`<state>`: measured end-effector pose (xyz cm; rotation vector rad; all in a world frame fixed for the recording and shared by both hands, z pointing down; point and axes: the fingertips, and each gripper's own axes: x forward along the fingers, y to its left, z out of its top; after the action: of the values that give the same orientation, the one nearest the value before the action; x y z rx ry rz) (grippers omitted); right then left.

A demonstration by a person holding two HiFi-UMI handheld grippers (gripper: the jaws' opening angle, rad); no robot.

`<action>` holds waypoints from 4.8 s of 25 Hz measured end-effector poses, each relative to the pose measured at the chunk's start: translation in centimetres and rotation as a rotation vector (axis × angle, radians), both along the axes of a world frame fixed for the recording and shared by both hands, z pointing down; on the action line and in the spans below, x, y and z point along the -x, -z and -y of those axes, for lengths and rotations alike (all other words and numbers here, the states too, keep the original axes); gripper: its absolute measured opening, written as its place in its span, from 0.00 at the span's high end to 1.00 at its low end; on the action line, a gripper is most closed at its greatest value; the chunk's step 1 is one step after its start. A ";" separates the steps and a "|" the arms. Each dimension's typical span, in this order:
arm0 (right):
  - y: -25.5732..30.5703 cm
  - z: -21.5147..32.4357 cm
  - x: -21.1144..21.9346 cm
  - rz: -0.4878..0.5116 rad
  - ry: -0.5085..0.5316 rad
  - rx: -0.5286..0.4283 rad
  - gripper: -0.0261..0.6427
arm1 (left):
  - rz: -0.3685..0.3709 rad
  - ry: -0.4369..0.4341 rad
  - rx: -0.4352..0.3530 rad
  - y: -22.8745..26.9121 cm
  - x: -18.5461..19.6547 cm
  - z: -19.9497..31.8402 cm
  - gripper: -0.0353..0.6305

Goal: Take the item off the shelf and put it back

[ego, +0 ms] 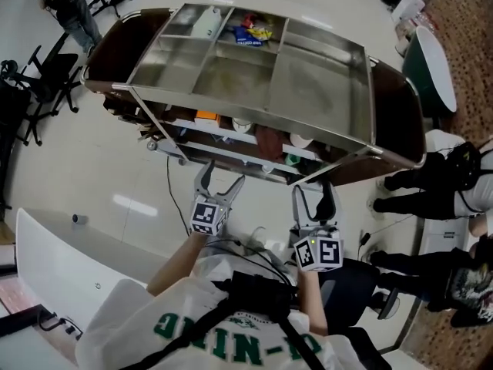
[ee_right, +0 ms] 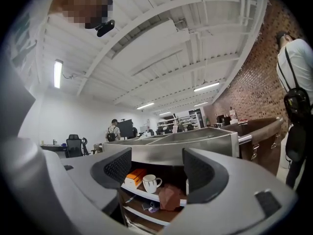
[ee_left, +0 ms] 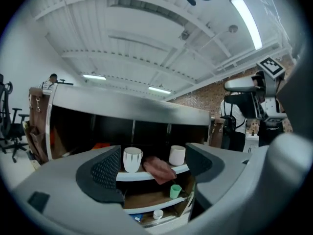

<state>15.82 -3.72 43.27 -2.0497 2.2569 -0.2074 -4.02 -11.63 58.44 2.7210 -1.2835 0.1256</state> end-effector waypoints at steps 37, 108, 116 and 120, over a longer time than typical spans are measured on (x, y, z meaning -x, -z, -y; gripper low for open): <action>-3.7 -7.5 -7.4 -0.072 -0.233 0.178 0.44 | 0.119 0.034 0.210 -11.0 -8.5 21.5 0.37; -0.2 -0.3 5.2 0.102 0.270 -0.054 0.44 | -0.047 -0.064 -0.029 12.7 4.8 -5.5 0.37; -0.3 0.4 5.4 0.107 0.285 -0.053 0.44 | -0.054 -0.058 -0.025 12.8 4.9 -5.0 0.37; -0.3 0.8 5.5 0.110 0.292 -0.054 0.44 | -0.051 -0.046 -0.029 12.9 5.2 -4.7 0.37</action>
<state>10.30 -4.49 43.54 -1.6337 2.4535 -0.2674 -9.24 -6.95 45.57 2.7599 -1.2195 0.0430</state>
